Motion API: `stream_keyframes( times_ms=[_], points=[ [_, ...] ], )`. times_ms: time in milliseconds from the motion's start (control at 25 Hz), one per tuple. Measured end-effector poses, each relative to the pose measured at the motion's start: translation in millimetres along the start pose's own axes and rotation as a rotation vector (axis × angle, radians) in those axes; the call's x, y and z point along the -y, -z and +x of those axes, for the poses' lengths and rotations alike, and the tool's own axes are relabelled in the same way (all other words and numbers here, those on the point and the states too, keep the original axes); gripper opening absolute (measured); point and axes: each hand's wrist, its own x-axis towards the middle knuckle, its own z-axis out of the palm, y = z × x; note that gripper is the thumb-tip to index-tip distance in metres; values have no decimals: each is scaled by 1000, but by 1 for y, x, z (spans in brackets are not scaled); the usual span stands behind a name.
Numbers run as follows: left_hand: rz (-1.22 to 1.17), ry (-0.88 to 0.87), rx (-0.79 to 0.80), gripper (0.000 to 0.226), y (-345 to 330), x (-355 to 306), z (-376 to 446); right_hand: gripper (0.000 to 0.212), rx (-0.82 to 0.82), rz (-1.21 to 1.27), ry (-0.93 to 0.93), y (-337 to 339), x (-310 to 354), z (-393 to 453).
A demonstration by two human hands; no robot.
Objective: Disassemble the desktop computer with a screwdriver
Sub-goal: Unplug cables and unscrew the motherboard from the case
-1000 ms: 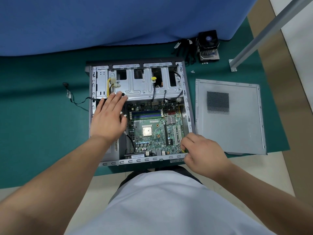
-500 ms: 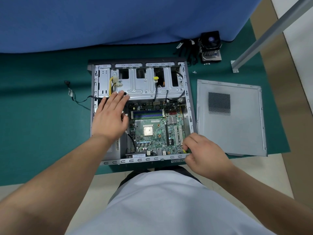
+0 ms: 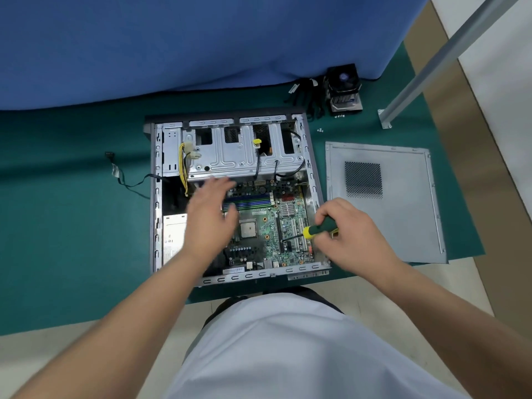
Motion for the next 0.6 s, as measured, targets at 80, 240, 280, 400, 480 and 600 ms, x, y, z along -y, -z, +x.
stream_keyframes(
  times_ms=[80, 240, 280, 400, 480, 600],
  points=[
    [-175, 56, 148, 37, -12, -19, -10, 18, -69, 114, -33, 6, 1, 4],
    [-781, 713, 309, 16, -25, -43, -3, 19, -196, 318, -95, 15, 1, 9],
    [-896, 841, 337, 17, -26, -46, -1, 20, -209, 359, -117, 16, 2, 10],
    [-1138, 981, 394, 20, -25, -48, 2, 24, -236, 469, -158, 17, 1, 11],
    [-1227, 977, 410, 19, -23, -50, 3, 26, -245, 496, -173, 18, -1, 12],
    [-1210, 953, 363, 18, -22, -50, 4, 26, -251, 509, -193, 18, -5, 15]
  ],
)
